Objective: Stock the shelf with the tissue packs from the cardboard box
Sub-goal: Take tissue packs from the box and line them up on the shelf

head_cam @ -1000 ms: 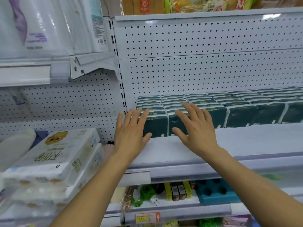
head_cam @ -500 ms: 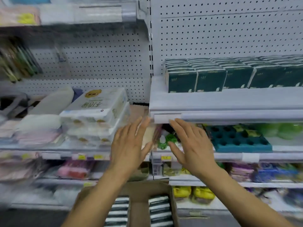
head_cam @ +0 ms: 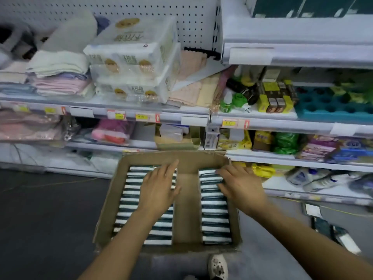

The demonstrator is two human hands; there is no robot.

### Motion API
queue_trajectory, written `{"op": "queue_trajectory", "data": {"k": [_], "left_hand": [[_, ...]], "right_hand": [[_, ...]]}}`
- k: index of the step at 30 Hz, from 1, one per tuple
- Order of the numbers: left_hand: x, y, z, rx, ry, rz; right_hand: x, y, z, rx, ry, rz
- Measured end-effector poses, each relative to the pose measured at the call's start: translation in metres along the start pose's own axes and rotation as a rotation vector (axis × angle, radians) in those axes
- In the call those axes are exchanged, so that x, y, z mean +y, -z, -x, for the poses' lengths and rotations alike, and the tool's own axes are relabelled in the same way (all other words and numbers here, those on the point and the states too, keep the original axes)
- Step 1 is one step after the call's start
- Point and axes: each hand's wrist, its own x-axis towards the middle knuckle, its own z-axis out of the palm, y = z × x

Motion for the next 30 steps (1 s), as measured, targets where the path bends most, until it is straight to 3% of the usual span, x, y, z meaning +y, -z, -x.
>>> {"op": "queue_trajectory", "data": {"k": [5,10,15,21,24,30], "left_hand": [[-0.011,-0.067,0.018,-0.183,0.061,0.064],[-0.006,-0.125,0.007,-0.326,0.101,0.068],[0.014,-0.173,-0.012,-0.329,0.108,0.182],[0.028,-0.22,-0.03,-0.289,0.218,0.323],[0.031,-0.237,-0.035,-0.353,0.263,0.416],[0.029,-0.254,-0.044,-0.405,0.191,0.394]], "right_hand": [[0.006,-0.069,0.012,-0.261,-0.011,0.06],[0.017,-0.13,0.003,-0.408,-0.002,0.178],[0.031,-0.171,-0.021,-0.415,0.054,0.261],[0.037,-0.19,-0.057,-0.586,0.081,0.366],[0.041,-0.204,-0.065,-0.631,0.097,0.378],[0.043,-0.218,-0.078,-0.676,0.09,0.365]]}}
